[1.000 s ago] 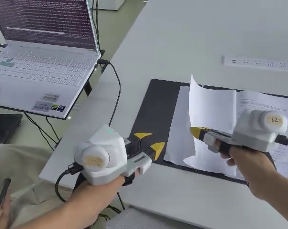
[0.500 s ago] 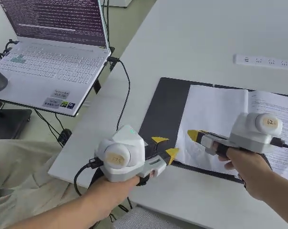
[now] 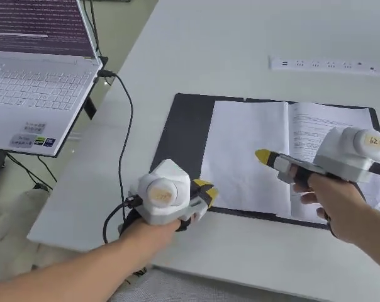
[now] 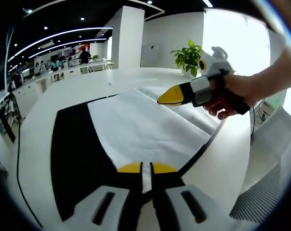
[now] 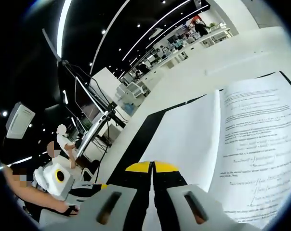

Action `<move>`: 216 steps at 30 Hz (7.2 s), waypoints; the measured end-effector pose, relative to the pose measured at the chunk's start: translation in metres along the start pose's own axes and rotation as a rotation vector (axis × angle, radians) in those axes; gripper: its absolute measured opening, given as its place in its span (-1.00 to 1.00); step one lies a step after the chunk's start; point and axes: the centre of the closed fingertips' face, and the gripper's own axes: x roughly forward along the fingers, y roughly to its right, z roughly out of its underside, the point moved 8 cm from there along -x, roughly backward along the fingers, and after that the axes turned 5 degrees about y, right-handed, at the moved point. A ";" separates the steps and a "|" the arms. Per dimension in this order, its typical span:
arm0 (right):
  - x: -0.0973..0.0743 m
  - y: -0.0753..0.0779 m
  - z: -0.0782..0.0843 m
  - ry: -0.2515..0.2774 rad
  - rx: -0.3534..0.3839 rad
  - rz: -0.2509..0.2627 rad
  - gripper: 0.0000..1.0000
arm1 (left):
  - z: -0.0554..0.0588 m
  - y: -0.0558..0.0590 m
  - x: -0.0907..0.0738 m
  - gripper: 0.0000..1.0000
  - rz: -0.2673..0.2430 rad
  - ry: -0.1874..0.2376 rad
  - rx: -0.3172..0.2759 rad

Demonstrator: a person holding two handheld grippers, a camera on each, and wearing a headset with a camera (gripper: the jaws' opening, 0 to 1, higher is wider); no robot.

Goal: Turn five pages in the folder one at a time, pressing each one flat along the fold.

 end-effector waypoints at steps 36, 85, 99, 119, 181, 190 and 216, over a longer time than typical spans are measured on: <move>0.075 0.122 -0.080 0.076 0.559 0.110 -1.00 | 0.011 -0.001 0.003 -1.00 -0.082 -0.005 0.062; -0.009 0.068 0.011 -0.138 0.676 -0.009 -1.00 | 0.009 -0.001 0.003 -1.00 -0.068 -0.028 0.067; -0.039 0.043 0.045 -0.148 0.706 -0.021 -1.00 | 0.009 -0.001 0.002 -1.00 -0.069 -0.026 0.067; -0.076 0.024 0.080 -0.174 0.744 -0.028 -1.00 | 0.009 0.000 0.000 -1.00 -0.073 -0.024 0.059; -0.271 -0.002 -0.001 0.229 -0.160 0.377 -0.31 | -0.068 0.080 -0.090 0.19 0.019 -0.003 0.021; -0.265 0.008 0.006 0.192 -0.144 0.368 -0.31 | -0.070 0.101 -0.043 0.15 0.084 -0.041 0.058; -0.253 0.039 0.019 0.124 -0.136 0.360 -0.33 | -0.062 0.171 0.107 -0.01 0.123 -0.030 0.069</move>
